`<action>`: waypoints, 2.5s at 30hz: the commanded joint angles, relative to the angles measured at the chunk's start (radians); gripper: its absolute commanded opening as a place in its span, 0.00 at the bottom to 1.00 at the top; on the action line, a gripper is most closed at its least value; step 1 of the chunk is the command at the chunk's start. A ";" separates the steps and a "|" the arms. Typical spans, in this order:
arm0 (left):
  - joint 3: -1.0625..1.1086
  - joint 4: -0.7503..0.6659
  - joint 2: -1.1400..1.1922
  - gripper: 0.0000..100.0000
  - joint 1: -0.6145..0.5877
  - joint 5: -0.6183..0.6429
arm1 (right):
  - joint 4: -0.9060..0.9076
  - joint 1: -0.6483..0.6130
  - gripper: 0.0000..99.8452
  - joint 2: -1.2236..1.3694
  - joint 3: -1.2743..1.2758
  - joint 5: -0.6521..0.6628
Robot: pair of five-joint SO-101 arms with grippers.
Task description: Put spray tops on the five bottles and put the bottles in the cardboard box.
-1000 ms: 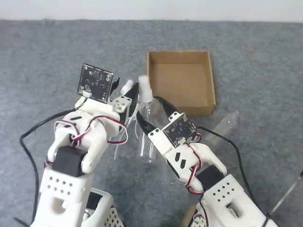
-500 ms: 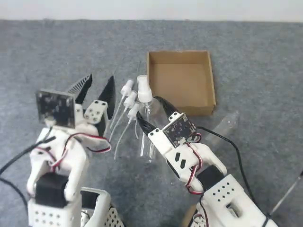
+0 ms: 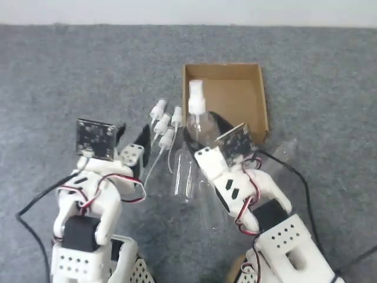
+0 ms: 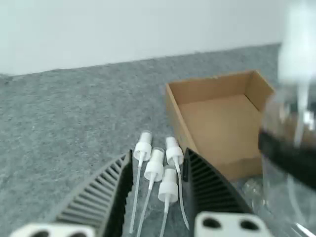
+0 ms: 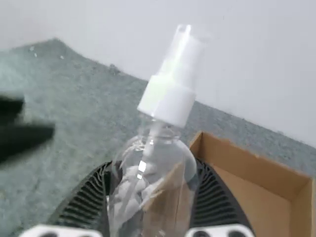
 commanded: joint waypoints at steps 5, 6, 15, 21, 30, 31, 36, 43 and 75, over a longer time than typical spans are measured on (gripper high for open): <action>0.053 -0.018 -0.048 0.26 0.140 -0.021 | 0.025 0.013 0.01 0.403 -0.422 -0.038; 0.061 -0.018 -0.048 0.28 0.149 -0.021 | 0.027 0.013 0.01 0.458 -0.468 -0.037; 0.104 -0.092 -0.043 0.29 0.146 -0.023 | 0.200 -0.039 0.01 0.659 -0.687 -0.041; 0.171 -0.183 -0.043 0.29 0.146 -0.025 | 0.409 -0.073 0.01 0.527 -0.738 -0.043; 0.176 -0.186 -0.043 0.29 0.146 -0.028 | 0.539 -0.073 0.01 0.349 -0.703 -0.038; 0.176 -0.186 -0.043 0.29 0.146 -0.028 | 0.544 -0.073 0.01 0.337 -0.695 -0.038; 0.177 -0.181 -0.048 0.29 0.144 -0.028 | 0.512 -0.033 0.01 0.323 -0.678 -0.035; 0.183 -0.190 -0.051 0.21 0.028 -0.026 | 0.197 0.153 0.01 0.503 -0.712 0.028; 0.209 -0.292 -0.049 0.04 -0.060 -0.021 | -0.383 0.213 0.01 1.546 -1.120 0.041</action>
